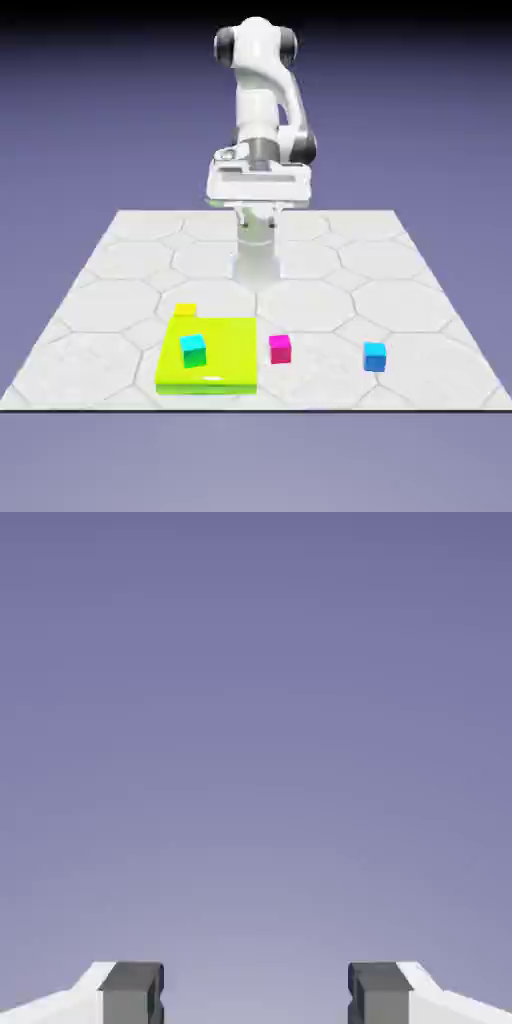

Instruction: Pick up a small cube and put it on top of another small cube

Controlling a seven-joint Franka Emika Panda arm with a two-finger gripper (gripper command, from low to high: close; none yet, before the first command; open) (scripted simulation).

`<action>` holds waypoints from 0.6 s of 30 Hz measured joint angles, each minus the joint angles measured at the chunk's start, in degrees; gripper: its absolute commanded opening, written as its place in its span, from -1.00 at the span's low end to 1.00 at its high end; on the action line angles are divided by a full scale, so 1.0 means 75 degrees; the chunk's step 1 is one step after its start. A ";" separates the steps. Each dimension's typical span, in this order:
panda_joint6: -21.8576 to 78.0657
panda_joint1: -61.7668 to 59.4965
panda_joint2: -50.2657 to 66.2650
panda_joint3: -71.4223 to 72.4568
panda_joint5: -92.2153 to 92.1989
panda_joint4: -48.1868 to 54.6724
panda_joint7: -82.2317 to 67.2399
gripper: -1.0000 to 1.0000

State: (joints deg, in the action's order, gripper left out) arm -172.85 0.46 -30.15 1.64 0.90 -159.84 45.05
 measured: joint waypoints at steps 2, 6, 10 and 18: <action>0.0257 -0.0050 0.0554 0.0363 0.0198 0.0257 0.0572 0.00; 0.0771 -0.0149 0.1661 0.1088 0.0595 0.0770 0.1717 0.00; 0.1284 -0.0249 0.2769 0.1813 0.0992 0.1283 0.2862 0.00; 0.2312 -0.0441 0.4983 0.3264 0.1786 0.2309 0.5152 0.00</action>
State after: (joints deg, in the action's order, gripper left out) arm -155.51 -2.85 7.22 26.12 14.29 -142.52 83.69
